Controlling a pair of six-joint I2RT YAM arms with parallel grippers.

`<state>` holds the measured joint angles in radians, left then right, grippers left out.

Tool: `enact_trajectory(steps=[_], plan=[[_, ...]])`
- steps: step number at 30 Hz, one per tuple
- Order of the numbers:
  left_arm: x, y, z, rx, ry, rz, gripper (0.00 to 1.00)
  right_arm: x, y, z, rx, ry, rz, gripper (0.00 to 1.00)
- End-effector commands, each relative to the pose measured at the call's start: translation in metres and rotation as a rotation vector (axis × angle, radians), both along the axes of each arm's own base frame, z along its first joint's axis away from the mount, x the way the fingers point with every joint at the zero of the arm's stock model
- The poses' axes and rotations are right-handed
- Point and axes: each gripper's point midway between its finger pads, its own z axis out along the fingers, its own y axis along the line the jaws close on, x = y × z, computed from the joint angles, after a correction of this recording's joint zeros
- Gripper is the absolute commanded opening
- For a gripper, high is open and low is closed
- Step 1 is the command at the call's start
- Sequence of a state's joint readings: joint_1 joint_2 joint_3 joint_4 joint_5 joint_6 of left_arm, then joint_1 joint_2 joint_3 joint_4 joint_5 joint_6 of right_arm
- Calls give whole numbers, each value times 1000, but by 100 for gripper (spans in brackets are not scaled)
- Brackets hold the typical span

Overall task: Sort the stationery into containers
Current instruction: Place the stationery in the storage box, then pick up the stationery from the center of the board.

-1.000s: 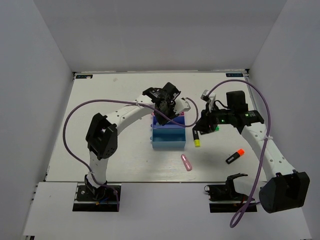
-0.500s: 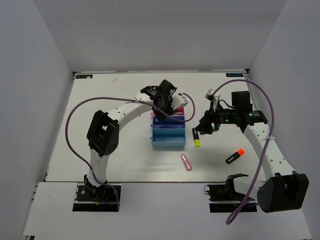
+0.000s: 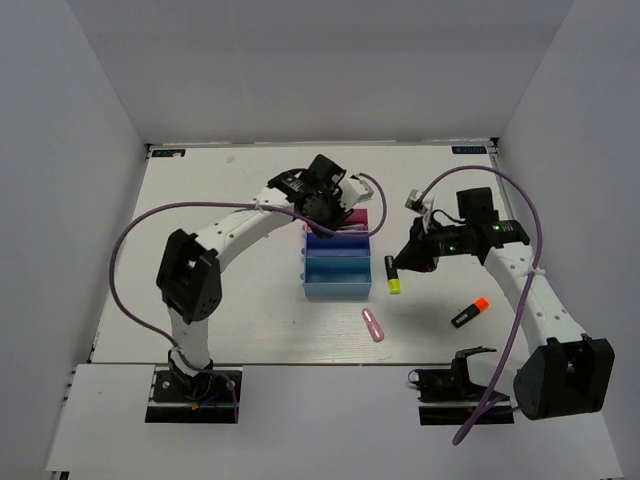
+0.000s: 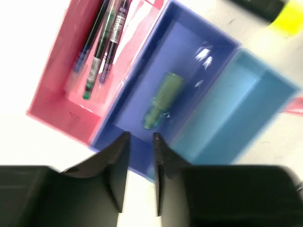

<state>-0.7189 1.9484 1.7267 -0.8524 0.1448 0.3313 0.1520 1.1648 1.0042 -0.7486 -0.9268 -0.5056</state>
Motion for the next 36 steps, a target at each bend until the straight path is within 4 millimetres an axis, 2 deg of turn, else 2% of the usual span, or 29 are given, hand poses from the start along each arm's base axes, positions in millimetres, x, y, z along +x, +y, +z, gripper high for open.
enact_trajectory(steps=[1, 2, 3, 4, 5, 6, 7, 8, 9, 10, 12, 13, 14, 15, 17, 18, 20, 29, 31, 36], plan=[[-18, -1, 75, -207, -54, 85, 32, -34, 7, -21, -32, 103, 100, 17], [-24, 8, 66, -197, -43, 124, 32, -39, 7, -30, -65, 119, 106, 17], [-39, 20, 85, -263, -48, 207, 33, -49, 13, -42, -105, 121, 141, 17], [-54, 39, 52, -204, -2, 250, 43, -57, 13, -54, -130, 164, 128, 21], [-59, 44, 52, -226, -6, 281, 50, -60, 5, -73, -215, 176, 96, 24], [-76, 63, 62, -267, -35, 335, 59, -65, 9, -79, -246, 199, 87, 25], [-89, 79, 40, -234, -16, 360, 75, -68, 15, -83, -266, 195, 88, 29], [-94, 82, 40, -266, -24, 385, 86, -75, 13, -97, -331, 204, 85, 35], [-100, 94, 71, -364, -110, 411, 96, -70, 10, -104, -382, 200, 34, 43], [-115, 109, 38, -318, -73, 447, 100, -76, 14, -107, -400, 202, 44, 47], [-120, 129, 53, -379, -147, 514, 100, -74, 10, -119, -480, 183, -13, 60], [-130, 141, 28, -326, -117, 532, 100, -69, 10, -122, -491, 183, -57, 65], [-134, 146, 33, -351, -138, 541, 100, -70, 16, -125, -496, 164, -49, 68], [-138, 152, 33, -350, -145, 554, 100, -68, 13, -130, -527, 161, -80, 68], [-145, 160, 22, -346, -140, 576, 100, -70, 24, -137, -536, 154, -72, 68], [-148, 164, 21, -352, -141, 585, 100, -65, 18, -146, -596, 148, -98, 68], [-150, 168, 20, -348, -147, 599, 100, -72, 23, -157, -642, 167, -68, 70], [-155, 180, 11, -363, -157, 626, 100, -68, 27, -180, -762, 50, -98, 73], [-157, 181, 8, -363, -157, 626, 100, -72, 28, -186, -783, 33, -80, 73], [-158, 182, 7, -369, -161, 626, 100, -69, 29, -188, -816, -4, -90, 62]])
